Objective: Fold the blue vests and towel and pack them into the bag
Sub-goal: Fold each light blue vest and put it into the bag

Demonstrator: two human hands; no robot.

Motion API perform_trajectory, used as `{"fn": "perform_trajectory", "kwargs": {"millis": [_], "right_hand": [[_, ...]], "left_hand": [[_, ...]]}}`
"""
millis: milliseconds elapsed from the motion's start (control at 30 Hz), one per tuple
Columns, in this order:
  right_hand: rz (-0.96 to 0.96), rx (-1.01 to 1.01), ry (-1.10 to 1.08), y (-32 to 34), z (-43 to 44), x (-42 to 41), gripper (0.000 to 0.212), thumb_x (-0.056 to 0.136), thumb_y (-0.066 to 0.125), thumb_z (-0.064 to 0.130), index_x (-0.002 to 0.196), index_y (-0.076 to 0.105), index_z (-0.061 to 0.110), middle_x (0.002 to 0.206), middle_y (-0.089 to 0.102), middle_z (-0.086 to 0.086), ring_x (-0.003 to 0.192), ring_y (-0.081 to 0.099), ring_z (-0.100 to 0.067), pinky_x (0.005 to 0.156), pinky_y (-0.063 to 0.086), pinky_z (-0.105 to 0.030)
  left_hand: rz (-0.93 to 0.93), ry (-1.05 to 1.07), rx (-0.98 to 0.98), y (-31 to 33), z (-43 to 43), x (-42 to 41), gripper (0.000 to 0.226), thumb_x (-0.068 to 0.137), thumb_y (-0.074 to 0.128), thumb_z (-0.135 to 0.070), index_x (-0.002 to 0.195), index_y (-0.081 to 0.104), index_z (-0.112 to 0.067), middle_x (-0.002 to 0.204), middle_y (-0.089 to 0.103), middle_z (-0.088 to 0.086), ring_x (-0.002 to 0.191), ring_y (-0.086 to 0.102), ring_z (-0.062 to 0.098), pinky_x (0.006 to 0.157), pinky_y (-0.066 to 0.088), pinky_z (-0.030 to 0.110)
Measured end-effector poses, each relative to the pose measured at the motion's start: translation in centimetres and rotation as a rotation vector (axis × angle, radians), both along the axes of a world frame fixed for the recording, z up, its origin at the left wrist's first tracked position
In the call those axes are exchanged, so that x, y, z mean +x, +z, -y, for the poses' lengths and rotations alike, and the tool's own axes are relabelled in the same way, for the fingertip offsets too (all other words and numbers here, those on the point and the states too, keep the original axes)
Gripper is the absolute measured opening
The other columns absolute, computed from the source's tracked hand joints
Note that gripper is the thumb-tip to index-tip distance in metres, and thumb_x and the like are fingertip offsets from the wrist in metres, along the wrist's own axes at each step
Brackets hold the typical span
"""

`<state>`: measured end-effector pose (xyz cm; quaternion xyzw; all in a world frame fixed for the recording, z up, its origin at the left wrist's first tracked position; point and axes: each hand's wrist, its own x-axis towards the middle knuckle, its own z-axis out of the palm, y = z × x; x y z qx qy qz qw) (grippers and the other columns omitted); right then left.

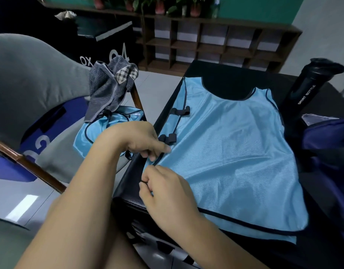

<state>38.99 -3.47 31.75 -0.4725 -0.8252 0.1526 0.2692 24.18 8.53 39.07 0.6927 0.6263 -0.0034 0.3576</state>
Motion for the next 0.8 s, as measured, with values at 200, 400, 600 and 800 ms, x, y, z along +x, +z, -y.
{"fn": "perform_trajectory", "kwargs": {"millis": [200, 400, 600, 800], "right_hand": [[0.019, 0.036, 0.016, -0.6, -0.2, -0.1, 0.012, 0.099, 0.061, 0.027, 0.091, 0.054, 0.021, 0.082, 0.051, 0.008, 0.080, 0.049, -0.016, 0.069, 0.035, -0.030], [-0.016, 0.045, 0.061, -1.4, 0.0, 0.6, 0.014, 0.102, 0.056, 0.030, 0.091, 0.056, 0.022, 0.083, 0.052, 0.009, 0.079, 0.049, -0.011, 0.067, 0.046, -0.034], [0.018, 0.040, 0.080, -1.7, -0.1, 0.6, 0.014, 0.103, 0.053, 0.033, 0.093, 0.056, 0.025, 0.084, 0.052, 0.009, 0.080, 0.050, -0.011, 0.068, 0.049, -0.038], [-0.003, 0.013, 0.094, -1.6, -0.3, 0.9, 0.013, 0.104, 0.055, 0.035, 0.094, 0.056, 0.026, 0.085, 0.052, 0.009, 0.080, 0.049, -0.011, 0.071, 0.048, -0.037]], "left_hand": [[-0.183, -0.011, 0.031, -1.0, -0.6, 1.0, 0.048, 0.080, 0.083, -0.061, 0.073, 0.080, -0.014, 0.070, 0.076, -0.001, 0.064, 0.064, 0.011, 0.067, 0.046, 0.030], [-0.185, 0.034, 0.090, -1.2, -0.9, 1.2, 0.046, 0.094, 0.072, -0.054, 0.075, 0.076, -0.012, 0.058, 0.071, -0.008, 0.048, 0.061, 0.001, 0.058, 0.043, 0.027], [-0.189, 0.039, 0.104, -1.3, -1.0, 1.8, 0.029, 0.079, 0.080, -0.040, 0.070, 0.079, -0.013, 0.063, 0.074, -0.001, 0.055, 0.061, 0.012, 0.061, 0.048, 0.026], [-0.038, 0.167, 0.138, -0.5, -1.4, -0.7, 0.025, 0.080, 0.074, -0.032, 0.071, 0.073, -0.009, 0.064, 0.073, 0.003, 0.054, 0.056, 0.015, 0.058, 0.045, 0.027]]}}
